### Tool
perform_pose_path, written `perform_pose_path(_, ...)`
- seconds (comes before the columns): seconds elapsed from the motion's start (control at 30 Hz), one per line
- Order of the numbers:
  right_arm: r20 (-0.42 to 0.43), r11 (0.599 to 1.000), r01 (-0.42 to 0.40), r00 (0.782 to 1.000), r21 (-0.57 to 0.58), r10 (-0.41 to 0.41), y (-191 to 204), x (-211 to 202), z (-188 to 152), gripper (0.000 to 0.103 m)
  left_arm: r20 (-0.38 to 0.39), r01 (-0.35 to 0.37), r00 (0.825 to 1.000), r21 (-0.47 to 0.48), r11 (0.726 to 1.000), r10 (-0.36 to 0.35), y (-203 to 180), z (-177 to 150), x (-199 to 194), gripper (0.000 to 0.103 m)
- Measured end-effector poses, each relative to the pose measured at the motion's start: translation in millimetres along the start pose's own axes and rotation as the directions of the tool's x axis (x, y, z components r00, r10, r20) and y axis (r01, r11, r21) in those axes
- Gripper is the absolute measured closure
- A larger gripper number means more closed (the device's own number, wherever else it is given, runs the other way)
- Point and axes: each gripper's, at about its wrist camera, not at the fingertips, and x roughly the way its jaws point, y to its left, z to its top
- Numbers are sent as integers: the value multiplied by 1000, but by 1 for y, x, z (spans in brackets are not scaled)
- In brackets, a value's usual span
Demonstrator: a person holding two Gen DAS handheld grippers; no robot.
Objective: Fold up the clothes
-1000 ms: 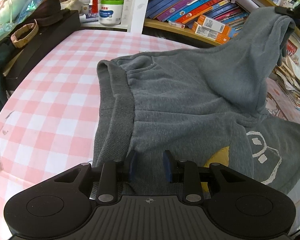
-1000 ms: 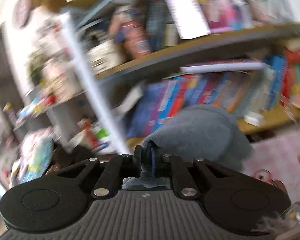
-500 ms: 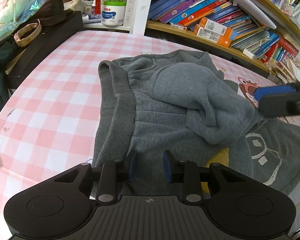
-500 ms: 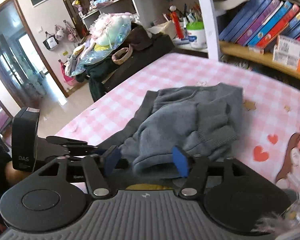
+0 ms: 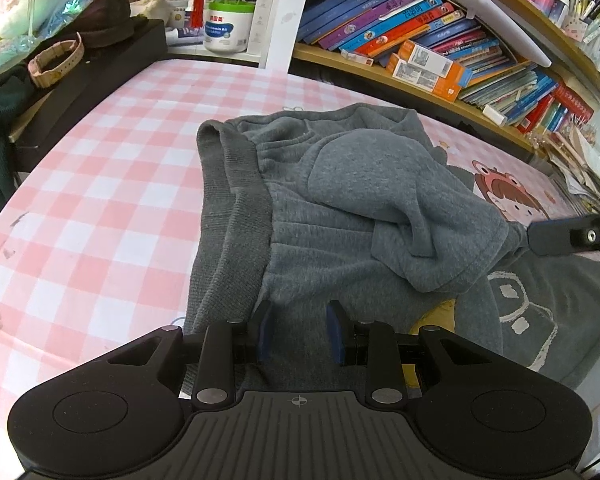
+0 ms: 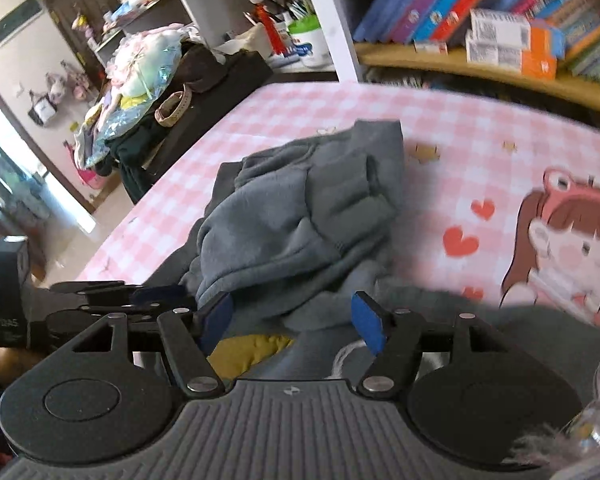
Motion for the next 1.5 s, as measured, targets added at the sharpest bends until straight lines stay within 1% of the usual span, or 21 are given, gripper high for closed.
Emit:
perform_pose_path(0.23,-2,981,-59,998,184,60,-7,12,4,39,-2,5,1000,8,1000,-5,0,0,0,74)
perform_pose_path(0.43,-40,917,-50,997,396,72,-30,41,19,43,-3,6,1000,14,1000,-6,0,0,1,74)
perform_pose_path(0.47,-46,902,-47,996,429,74,-33,46,21,45,-4,5,1000,13,1000,-5,0,0,1,73)
perform_pose_path(0.53,-58,868,-41,995,495,80,-41,56,26,60,-6,4,1000,13,1000,-4,0,1,1,74)
perform_pose_path(0.57,-61,857,-40,995,514,82,-44,59,28,71,-8,3,1000,13,1000,-3,0,1,1,74)
perform_pose_path(0.6,-57,860,-41,995,509,82,-45,58,29,85,-9,2,1000,12,1000,-2,0,1,1,74)
perform_pose_path(0.67,-36,864,-53,996,501,82,-49,54,31,96,-10,2,1000,8,1000,-2,0,1,1,74)
perform_pose_path(0.73,53,869,-89,996,487,73,-59,31,38,96,-12,1,1000,6,1000,-1,0,1,1,74)
perform_pose_path(0.8,130,894,-59,992,445,1,-72,3,47,97,-14,-2,1000,6,1000,3,-1,2,1,74)
perform_pose_path(0.83,152,903,-14,987,430,-57,-80,-9,51,97,-15,-5,1000,6,1000,5,-2,2,1,74)
perform_pose_path(0.87,173,908,36,978,418,-119,-90,-20,54,97,-16,-7,1000,6,1000,7,-2,3,1,74)
perform_pose_path(0.93,195,895,158,946,416,-258,-118,-41,59,97,-18,-12,1000,6,1000,13,-3,3,1,73)
perform_pose_path(0.97,197,881,225,923,416,-329,-133,-48,62,97,-18,-15,1000,7,1000,16,-3,3,2,73)
perform_pose_path(1.03,197,839,352,865,415,-461,-162,-62,67,97,-21,-25,999,8,1000,25,-5,4,2,74)
perform_pose_path(1.1,180,788,459,806,410,-563,-190,-68,70,97,-22,-35,999,11,999,35,-7,4,2,73)
perform_pose_path(1.13,170,762,491,783,423,-599,-204,-70,70,97,-23,-41,999,14,999,41,-8,4,2,73)
perform_pose_path(1.23,132,695,477,766,538,-629,-247,-74,63,97,-26,-58,998,26,998,58,-11,4,3,73)
perform_pose_path(1.33,123,662,472,754,581,-645,-272,-74,58,97,-38,-77,996,48,996,79,-14,6,4,73)
perform_pose_path(1.4,104,656,481,756,582,-646,-282,-70,56,97,-48,-89,995,60,994,92,-16,8,4,73)
perform_pose_path(1.43,87,654,485,762,580,-642,-285,-66,55,94,-53,-93,994,66,993,96,-17,8,5,71)
perform_pose_path(1.5,31,648,505,775,570,-632,-288,-60,50,75,-64,-90,993,73,993,95,-18,10,5,66)
